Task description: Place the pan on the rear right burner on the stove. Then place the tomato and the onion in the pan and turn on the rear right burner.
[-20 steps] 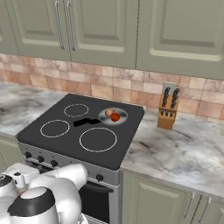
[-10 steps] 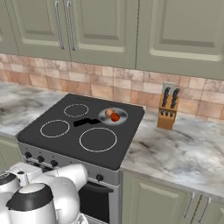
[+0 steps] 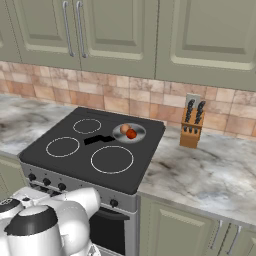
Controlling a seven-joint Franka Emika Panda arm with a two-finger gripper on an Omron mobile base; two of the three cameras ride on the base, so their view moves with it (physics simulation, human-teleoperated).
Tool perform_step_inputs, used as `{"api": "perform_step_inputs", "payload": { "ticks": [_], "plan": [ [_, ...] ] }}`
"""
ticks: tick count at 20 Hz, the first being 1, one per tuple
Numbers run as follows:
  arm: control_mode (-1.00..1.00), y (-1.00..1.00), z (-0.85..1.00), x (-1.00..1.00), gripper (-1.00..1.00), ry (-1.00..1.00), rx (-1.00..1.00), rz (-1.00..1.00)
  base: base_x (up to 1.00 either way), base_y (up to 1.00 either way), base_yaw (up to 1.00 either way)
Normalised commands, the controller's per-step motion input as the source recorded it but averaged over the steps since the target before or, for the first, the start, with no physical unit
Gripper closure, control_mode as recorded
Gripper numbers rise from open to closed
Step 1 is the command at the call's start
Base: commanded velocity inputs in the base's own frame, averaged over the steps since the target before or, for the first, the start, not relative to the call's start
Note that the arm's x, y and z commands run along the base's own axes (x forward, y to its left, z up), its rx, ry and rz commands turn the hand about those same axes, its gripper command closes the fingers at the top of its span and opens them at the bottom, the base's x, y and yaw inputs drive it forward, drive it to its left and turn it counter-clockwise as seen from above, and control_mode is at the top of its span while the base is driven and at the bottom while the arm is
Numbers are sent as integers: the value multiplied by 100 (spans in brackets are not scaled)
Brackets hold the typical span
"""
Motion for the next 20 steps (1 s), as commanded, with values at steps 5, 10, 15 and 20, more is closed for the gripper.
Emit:
{"api": "perform_step_inputs", "payload": {
  "ticks": [5,10,15,20],
  "plan": [
    [-100,0,-5,26,-100,0,0,1,0,0,0],
    [-100,-4,-9,16,-100,0,0,3,0,0,0],
    [-100,-3,-13,9,-100,0,0,3,0,0,0],
    [-100,-16,-12,5,-100,0,0,5,0,0,0]
  ]
}}
